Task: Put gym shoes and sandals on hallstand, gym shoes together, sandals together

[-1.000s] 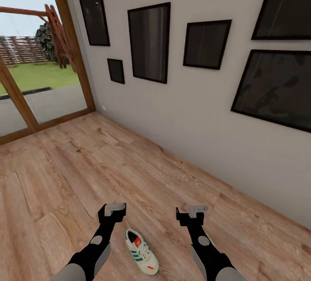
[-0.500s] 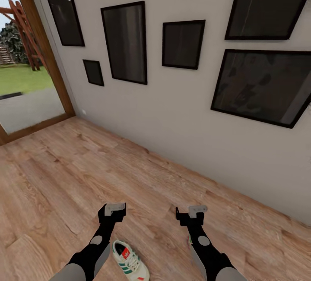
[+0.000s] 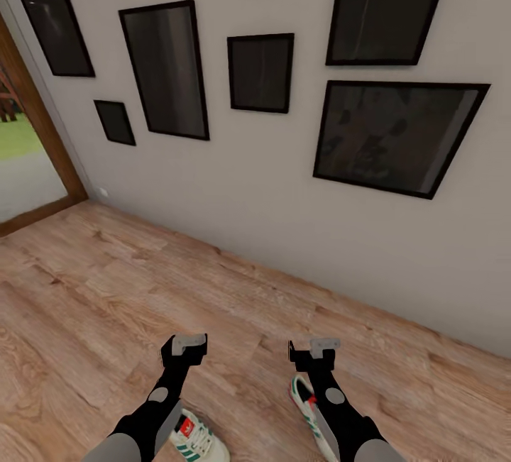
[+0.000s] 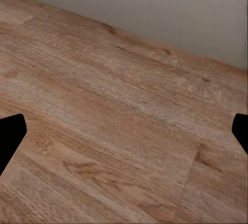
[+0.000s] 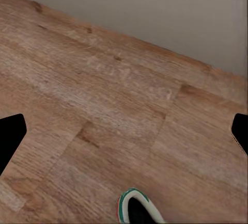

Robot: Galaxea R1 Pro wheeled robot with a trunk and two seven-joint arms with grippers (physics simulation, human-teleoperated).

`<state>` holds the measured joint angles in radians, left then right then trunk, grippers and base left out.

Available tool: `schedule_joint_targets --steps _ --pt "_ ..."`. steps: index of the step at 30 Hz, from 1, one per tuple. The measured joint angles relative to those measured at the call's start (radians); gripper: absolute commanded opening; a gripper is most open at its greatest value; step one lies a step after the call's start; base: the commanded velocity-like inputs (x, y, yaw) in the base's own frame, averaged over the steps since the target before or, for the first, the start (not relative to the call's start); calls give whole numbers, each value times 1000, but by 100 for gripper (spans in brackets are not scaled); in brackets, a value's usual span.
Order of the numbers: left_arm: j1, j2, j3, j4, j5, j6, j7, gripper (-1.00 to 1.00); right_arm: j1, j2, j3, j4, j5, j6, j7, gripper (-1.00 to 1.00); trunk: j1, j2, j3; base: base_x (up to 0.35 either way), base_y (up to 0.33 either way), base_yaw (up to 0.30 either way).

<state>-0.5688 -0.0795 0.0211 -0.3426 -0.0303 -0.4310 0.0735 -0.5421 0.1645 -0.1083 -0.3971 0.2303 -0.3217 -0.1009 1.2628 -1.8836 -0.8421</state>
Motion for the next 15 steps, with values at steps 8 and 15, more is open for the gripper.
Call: schedule_joint_targets --steps 8,15 --pt "0 0 0 0 0 0 0 100 0 0 0 0 0 0 0 100 0 0 0 0 0 -261" --pt "0 0 0 0 0 0 0 100 0 0 0 0 0 0 0 100 0 0 0 0 0 -261"
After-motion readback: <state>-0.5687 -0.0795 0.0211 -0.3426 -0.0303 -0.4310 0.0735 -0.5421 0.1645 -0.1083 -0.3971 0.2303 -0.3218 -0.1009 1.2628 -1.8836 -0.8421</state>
